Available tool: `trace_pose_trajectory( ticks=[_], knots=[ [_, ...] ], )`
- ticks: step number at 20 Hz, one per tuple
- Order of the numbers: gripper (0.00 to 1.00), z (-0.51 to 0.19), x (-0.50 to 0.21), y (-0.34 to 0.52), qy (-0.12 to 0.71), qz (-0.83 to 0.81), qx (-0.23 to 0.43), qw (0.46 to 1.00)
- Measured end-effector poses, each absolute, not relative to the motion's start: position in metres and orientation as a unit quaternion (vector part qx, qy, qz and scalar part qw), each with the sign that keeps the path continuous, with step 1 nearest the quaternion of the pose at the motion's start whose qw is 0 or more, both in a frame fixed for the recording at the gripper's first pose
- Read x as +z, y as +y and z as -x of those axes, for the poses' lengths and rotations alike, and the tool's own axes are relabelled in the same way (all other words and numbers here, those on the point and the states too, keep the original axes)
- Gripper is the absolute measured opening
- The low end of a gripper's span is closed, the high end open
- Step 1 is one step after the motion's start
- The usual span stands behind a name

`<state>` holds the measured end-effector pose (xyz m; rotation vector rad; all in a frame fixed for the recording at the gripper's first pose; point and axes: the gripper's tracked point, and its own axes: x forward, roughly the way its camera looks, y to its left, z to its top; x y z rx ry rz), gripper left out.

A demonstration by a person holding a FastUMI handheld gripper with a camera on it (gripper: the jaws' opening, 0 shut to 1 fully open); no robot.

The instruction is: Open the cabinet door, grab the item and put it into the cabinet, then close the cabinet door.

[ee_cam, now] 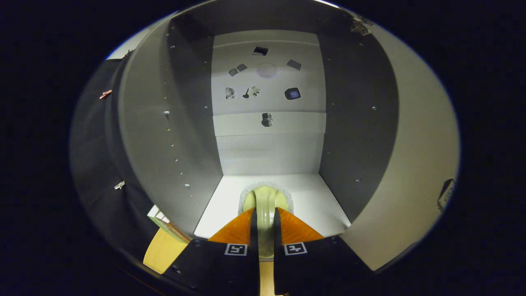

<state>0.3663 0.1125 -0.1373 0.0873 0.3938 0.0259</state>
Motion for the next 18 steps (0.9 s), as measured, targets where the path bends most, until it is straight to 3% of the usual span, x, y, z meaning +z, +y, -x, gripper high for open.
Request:
trace_pose_trajectory(
  ticks=[11, 15, 16, 18],
  knots=[
    [0.17, -0.465, -0.203, 0.098, 0.236, -0.011, -0.043, 0.971],
    [0.23, -0.478, -0.207, 0.092, 0.228, -0.020, -0.058, 0.972],
    [0.26, -0.482, -0.208, 0.091, 0.228, -0.024, -0.062, 0.972],
    [0.49, -0.481, -0.209, 0.087, 0.230, -0.027, -0.069, 0.970]
  ],
)
